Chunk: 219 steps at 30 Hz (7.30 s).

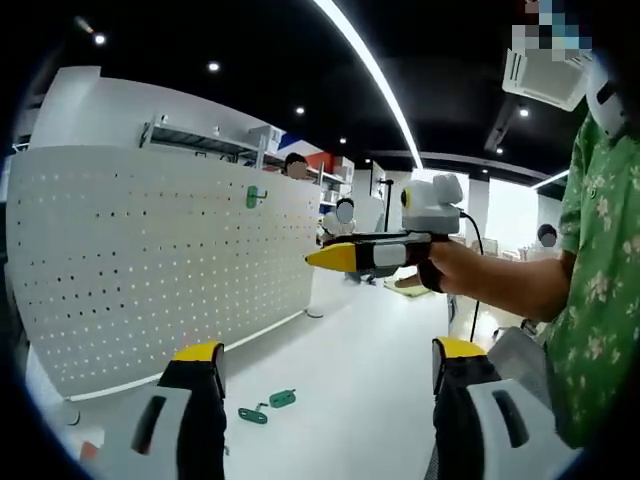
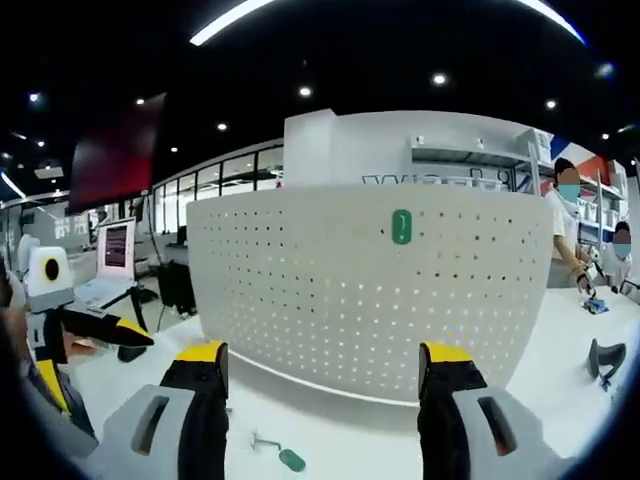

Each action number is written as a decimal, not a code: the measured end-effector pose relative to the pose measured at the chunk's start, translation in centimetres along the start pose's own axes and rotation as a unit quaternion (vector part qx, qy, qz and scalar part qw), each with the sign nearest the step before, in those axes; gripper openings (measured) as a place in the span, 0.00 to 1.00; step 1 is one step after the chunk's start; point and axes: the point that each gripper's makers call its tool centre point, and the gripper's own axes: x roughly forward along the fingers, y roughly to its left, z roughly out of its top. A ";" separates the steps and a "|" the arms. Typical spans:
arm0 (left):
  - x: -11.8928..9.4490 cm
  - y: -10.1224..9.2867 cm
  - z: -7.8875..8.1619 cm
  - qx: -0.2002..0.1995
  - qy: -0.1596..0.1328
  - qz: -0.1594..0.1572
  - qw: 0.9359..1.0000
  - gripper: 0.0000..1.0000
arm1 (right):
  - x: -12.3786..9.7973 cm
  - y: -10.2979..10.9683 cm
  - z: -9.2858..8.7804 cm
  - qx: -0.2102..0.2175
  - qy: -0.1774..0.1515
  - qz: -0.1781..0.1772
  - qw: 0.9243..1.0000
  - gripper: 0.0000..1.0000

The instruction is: Insert the hook assembly into the mounting plate slot until the hook locks in place.

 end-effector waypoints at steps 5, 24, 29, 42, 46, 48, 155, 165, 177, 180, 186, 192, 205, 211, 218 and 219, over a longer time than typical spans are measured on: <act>-0.3 0.0 -0.6 -0.004 0.006 0.003 1.000 0.87 | -0.6 0.7 -1.5 0.007 0.014 0.008 1.000 0.79; -0.4 2.2 -3.5 -0.018 0.037 0.022 0.999 0.77 | -1.5 2.2 -3.4 0.004 0.033 0.021 0.999 0.78; -0.3 2.9 -4.2 -0.012 0.048 0.029 0.998 0.64 | -1.6 2.2 -3.7 0.006 0.036 0.021 0.999 0.77; 0.1 6.2 -7.0 0.007 0.102 0.071 0.992 0.54 | -1.7 2.3 -4.4 0.008 0.043 0.021 0.999 0.77; 0.4 6.8 -7.7 0.005 0.111 0.072 0.991 0.47 | -1.7 2.3 -4.4 0.009 0.043 0.022 0.999 0.76; 0.5 6.9 -7.9 0.008 0.115 0.071 0.991 0.47 | -1.7 2.3 -4.4 0.008 0.044 0.022 0.999 0.76; 2.3 17.0 -17.8 0.073 0.251 0.148 0.954 0.02 | -0.7 3.3 -6.3 -0.009 0.087 0.065 0.994 0.71; 2.2 16.8 -17.7 0.081 0.259 0.140 0.952 0.02 | -1.0 5.1 -7.4 -0.036 0.109 0.114 0.987 0.70; 2.3 15.1 -16.3 0.098 0.265 0.104 0.954 0.02 | -1.6 7.2 -8.4 -0.094 0.133 0.170 0.972 0.70; 2.3 14.6 -15.6 0.092 0.261 0.093 0.956 0.02 | -2.0 7.5 -8.7 -0.109 0.139 0.180 0.968 0.70; 2.2 13.5 -14.1 0.083 0.252 0.068 0.962 0.02 | -2.9 8.3 -9.1 -0.143 0.149 0.208 0.956 0.70; 2.3 11.5 -12.3 0.066 0.243 0.032 0.967 0.02 | -3.5 9.4 -9.1 -0.196 0.147 0.240 0.939 0.68; 2.6 6.5 -9.5 0.098 0.247 -0.040 0.963 0.02 | -4.3 10.6 -9.2 -0.246 0.142 0.267 0.921 0.62; 2.8 4.1 -8.4 0.141 0.246 -0.073 0.956 0.02 | -4.6 10.8 -8.6 -0.252 0.135 0.273 0.919 0.52; 2.9 1.6 -7.1 0.174 0.241 -0.097 0.950 0.02 | -4.9 11.0 -8.6 -0.248 0.136 0.281 0.917 0.39; 2.9 1.3 -7.0 0.177 0.240 -0.100 0.949 0.02 | -5.0 11.1 -8.7 -0.249 0.136 0.284 0.916 0.36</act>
